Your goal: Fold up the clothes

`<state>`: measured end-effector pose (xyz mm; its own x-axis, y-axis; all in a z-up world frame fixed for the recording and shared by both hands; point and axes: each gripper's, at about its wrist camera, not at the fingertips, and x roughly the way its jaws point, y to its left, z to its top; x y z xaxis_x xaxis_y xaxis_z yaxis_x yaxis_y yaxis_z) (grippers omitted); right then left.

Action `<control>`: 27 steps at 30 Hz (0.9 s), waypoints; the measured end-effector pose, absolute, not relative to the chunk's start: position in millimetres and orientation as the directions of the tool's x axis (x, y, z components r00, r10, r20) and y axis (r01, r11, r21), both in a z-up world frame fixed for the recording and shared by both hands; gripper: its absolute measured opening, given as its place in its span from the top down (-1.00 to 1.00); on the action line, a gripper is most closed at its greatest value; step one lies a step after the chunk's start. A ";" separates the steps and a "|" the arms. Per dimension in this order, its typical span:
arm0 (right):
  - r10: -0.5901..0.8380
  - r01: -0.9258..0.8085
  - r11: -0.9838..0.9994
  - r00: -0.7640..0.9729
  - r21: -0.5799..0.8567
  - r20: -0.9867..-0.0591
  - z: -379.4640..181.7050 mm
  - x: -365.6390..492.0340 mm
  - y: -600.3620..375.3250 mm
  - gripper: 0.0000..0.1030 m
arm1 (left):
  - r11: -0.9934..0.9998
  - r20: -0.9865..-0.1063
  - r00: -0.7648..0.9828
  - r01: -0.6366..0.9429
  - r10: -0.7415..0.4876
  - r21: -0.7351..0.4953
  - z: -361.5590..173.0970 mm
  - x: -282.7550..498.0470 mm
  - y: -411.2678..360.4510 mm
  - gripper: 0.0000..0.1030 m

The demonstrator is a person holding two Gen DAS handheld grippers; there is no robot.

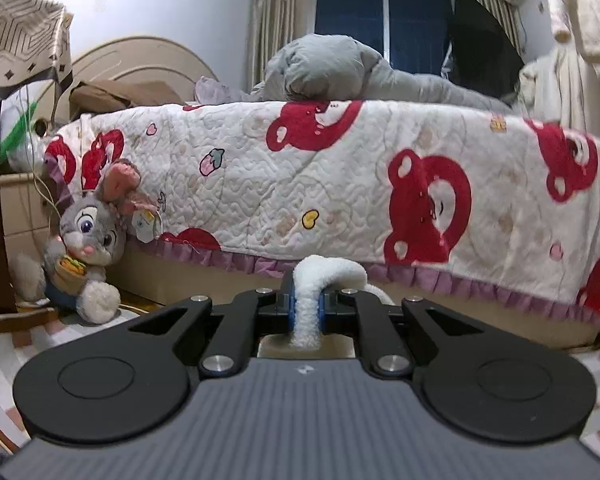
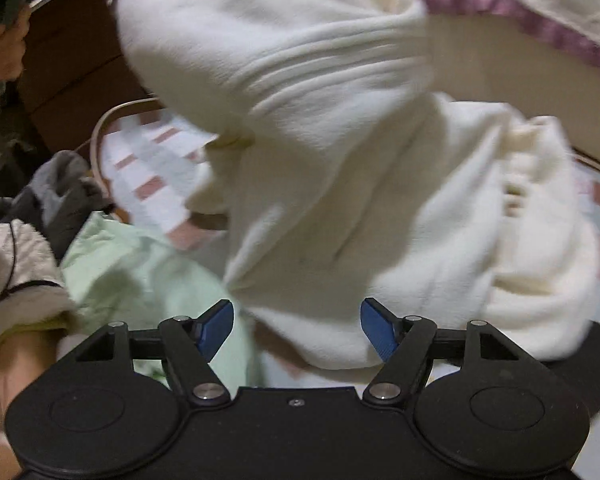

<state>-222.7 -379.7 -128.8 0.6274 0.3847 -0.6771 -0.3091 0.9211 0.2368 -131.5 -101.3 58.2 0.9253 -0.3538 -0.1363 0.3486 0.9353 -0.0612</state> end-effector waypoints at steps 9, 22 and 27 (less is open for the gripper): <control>0.202 -0.183 0.978 0.723 0.098 -0.661 -132.0 -165.9 -364.9 1.00 | 0.945 -0.115 0.938 0.322 -0.326 -0.054 84.1 -137.0 -83.4 0.83; 0.382 -0.035 0.873 0.670 0.487 -0.636 -78.4 -191.4 -460.0 -0.33 | 0.951 -0.090 0.947 0.302 -0.308 -0.071 147.7 -190.4 -39.2 0.83; 0.518 0.032 0.745 0.602 0.666 -0.608 -155.4 -176.3 -428.8 -0.33 | 0.952 -0.109 0.947 0.299 -0.304 -0.062 147.8 -198.5 -34.6 0.83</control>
